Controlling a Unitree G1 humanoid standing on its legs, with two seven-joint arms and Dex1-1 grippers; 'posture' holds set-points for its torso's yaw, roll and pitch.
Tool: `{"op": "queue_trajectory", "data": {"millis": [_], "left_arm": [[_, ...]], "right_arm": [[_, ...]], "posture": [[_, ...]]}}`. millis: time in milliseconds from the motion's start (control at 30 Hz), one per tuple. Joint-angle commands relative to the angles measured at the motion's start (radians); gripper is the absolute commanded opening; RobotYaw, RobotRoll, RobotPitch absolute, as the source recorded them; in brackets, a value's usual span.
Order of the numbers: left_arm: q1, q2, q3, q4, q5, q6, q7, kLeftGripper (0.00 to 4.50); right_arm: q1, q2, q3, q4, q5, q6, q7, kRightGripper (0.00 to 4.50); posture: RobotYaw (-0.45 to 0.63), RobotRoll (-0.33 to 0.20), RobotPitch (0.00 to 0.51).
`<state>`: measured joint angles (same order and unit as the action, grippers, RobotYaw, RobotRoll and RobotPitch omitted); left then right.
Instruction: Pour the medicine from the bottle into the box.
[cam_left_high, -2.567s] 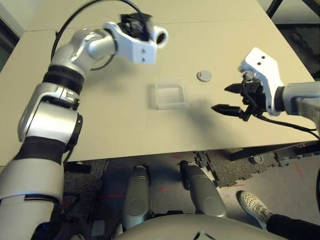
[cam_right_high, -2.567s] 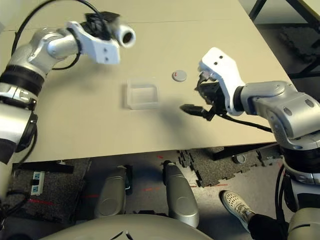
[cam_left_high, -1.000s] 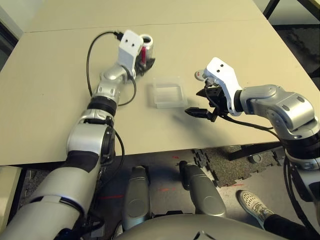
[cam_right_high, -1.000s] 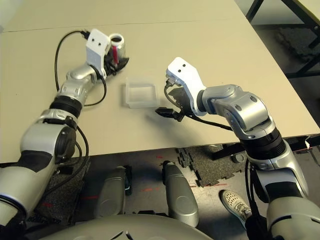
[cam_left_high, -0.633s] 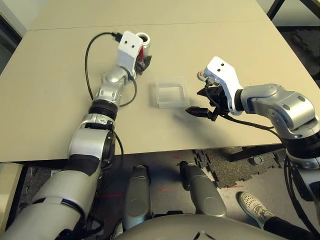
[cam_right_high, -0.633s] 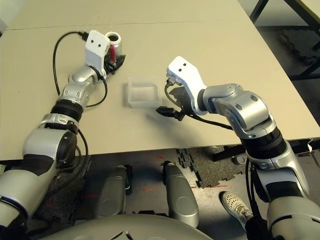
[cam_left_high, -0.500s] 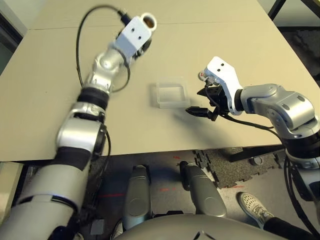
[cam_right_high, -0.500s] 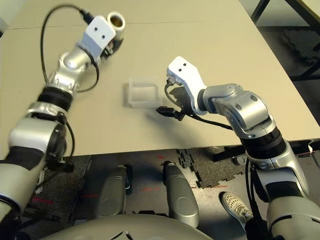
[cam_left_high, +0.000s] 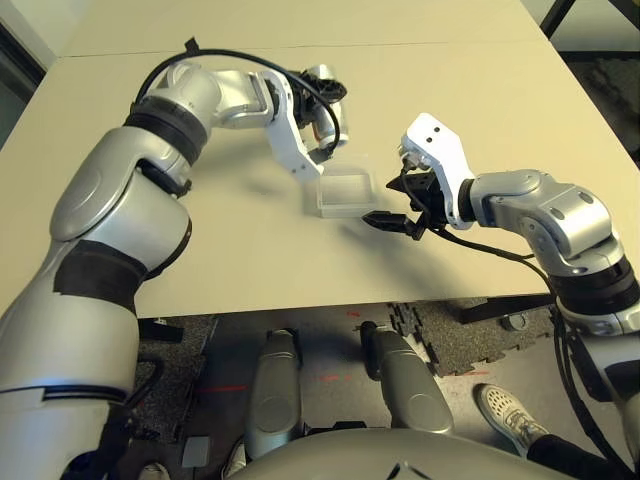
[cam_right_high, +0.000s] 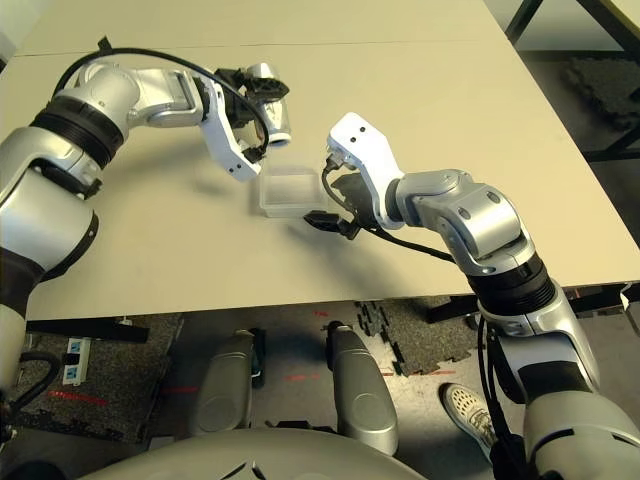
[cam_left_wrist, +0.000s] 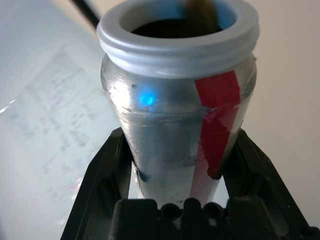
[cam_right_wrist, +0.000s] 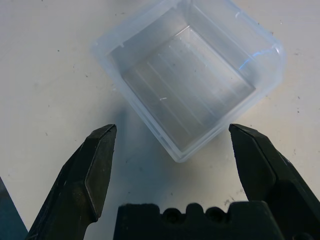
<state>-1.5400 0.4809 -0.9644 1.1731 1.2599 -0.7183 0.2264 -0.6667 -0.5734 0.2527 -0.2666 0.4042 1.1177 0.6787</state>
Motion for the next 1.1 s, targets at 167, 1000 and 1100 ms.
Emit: {"op": "queue_trajectory", "data": {"millis": [167, 1000, 1100], "left_arm": [[-0.003, -0.03, -0.039, 0.045, 0.023, -0.003, 0.054, 2.77], [0.617, -0.185, 1.053, -0.473, -1.248, 0.831, -0.629, 2.77], [0.719, -0.219, 1.134, -0.625, -1.306, 0.954, -0.518, 2.77]], "right_arm": [[0.004, 0.006, -0.005, 0.01, -0.004, -0.01, 0.0, 4.5], [0.017, 0.027, -0.154, 0.046, 0.035, 0.002, -0.028, 4.5], [0.007, 0.075, -0.254, 0.079, 0.027, -0.037, -0.098, 4.5]], "posture": [[0.03, 0.0, 0.162], [0.07, 0.0, 0.185], [0.07, 0.0, 0.191]]}}
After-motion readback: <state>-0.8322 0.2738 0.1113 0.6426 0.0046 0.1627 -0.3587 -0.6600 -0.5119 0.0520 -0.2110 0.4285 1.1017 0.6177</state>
